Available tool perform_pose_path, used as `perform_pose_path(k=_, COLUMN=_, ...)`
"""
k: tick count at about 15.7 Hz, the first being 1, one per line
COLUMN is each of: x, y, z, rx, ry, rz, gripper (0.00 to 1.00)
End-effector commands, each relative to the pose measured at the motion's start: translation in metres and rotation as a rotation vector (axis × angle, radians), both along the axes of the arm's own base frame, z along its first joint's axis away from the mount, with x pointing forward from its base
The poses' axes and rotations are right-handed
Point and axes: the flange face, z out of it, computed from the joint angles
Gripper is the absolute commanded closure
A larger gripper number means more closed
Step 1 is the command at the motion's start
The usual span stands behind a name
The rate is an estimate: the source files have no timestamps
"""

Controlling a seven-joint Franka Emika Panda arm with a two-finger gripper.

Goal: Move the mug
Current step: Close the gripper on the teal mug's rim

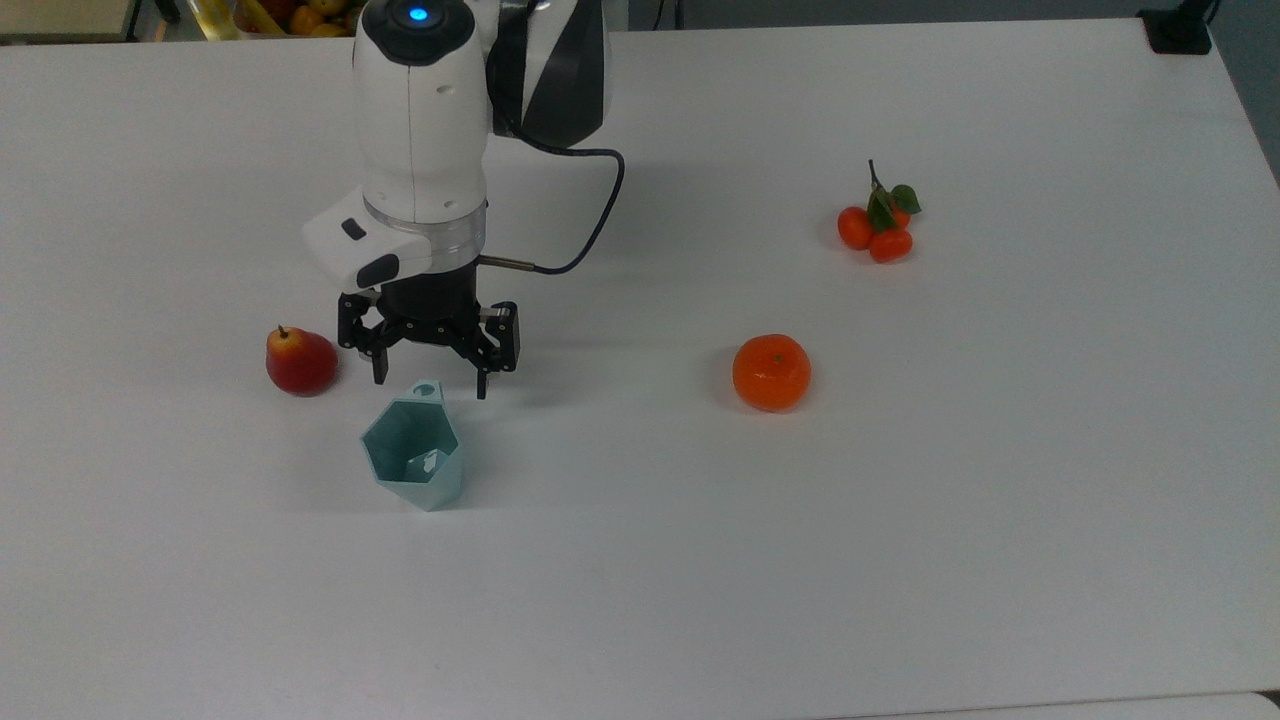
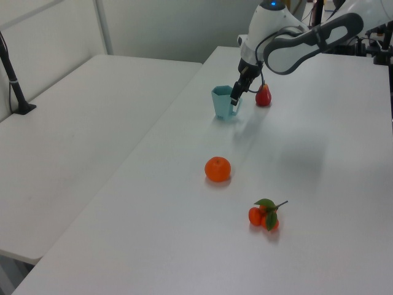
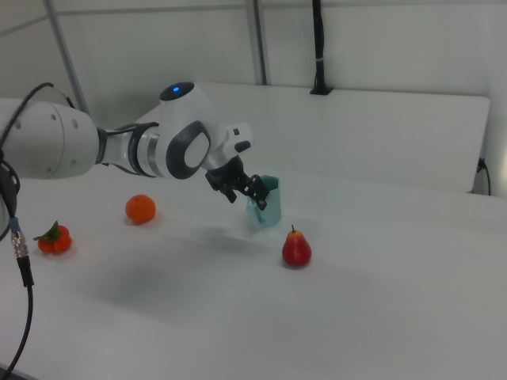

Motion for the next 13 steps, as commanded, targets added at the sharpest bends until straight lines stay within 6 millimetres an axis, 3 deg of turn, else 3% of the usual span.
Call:
perform_pose_path(k=1, x=0.006, y=0.000, z=-0.014, rx=-0.005, ry=-0.037, rz=0.003, gripper=0.21)
perform_pose_path(k=8, x=0.007, y=0.004, z=-0.026, rx=-0.008, ry=-0.040, rz=0.013, gripper=0.83)
perform_pose_path(k=11, x=0.007, y=0.003, z=-0.025, rx=-0.013, ry=-0.039, rz=0.015, gripper=0.91)
perform_pose_path(k=13, x=0.006, y=0.004, z=-0.019, rx=-0.013, ry=-0.047, rz=0.017, gripper=0.91)
